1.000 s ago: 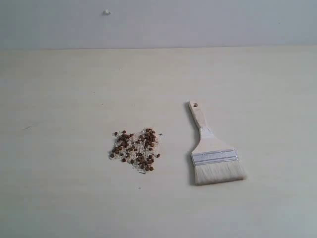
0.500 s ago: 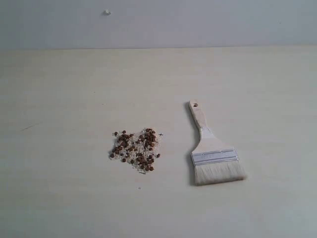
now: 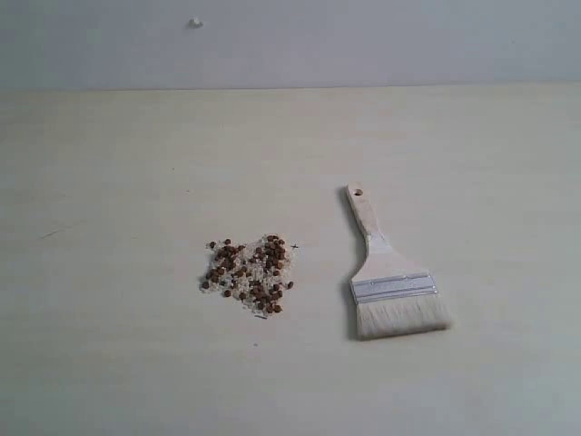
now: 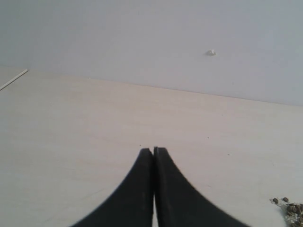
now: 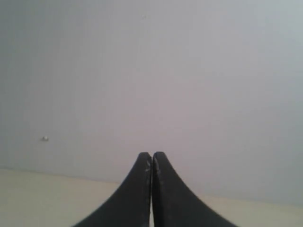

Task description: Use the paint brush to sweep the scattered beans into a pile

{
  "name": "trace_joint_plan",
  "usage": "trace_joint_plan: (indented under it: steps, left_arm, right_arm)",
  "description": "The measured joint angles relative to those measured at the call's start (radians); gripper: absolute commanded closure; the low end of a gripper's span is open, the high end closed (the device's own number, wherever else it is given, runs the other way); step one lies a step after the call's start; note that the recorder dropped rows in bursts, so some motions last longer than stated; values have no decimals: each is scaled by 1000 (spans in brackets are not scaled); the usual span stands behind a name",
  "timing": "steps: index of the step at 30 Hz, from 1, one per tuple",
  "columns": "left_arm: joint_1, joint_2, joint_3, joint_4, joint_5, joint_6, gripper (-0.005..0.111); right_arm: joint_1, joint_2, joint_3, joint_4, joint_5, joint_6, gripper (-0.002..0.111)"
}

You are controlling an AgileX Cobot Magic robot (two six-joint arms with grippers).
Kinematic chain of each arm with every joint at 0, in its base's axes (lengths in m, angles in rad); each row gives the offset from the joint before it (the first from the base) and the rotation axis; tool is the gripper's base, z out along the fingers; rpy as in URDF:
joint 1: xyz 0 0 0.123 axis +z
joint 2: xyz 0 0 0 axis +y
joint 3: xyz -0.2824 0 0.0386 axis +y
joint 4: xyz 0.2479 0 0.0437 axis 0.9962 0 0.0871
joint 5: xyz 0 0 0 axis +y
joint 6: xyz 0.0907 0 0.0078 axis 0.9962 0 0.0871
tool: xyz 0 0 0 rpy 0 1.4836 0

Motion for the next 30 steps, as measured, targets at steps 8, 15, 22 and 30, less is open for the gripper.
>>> trace_joint_plan:
  steps: [8, 15, 22, 30]
  left_arm:
    - [0, 0, 0, 0, 0, 0, 107]
    - [0, 0, 0, 0, 0, 0, 107]
    - [0, 0, 0, 0, 0, 0, 107]
    - [0, 0, 0, 0, 0, 0, 107]
  right_arm:
    - [0, 0, 9, -560, 90, 619, 108]
    - [0, 0, 156, -583, 19, 619, 108]
    - [0, 0, 230, -572, 15, 619, 108]
    - [0, 0, 230, -572, 35, 619, 108]
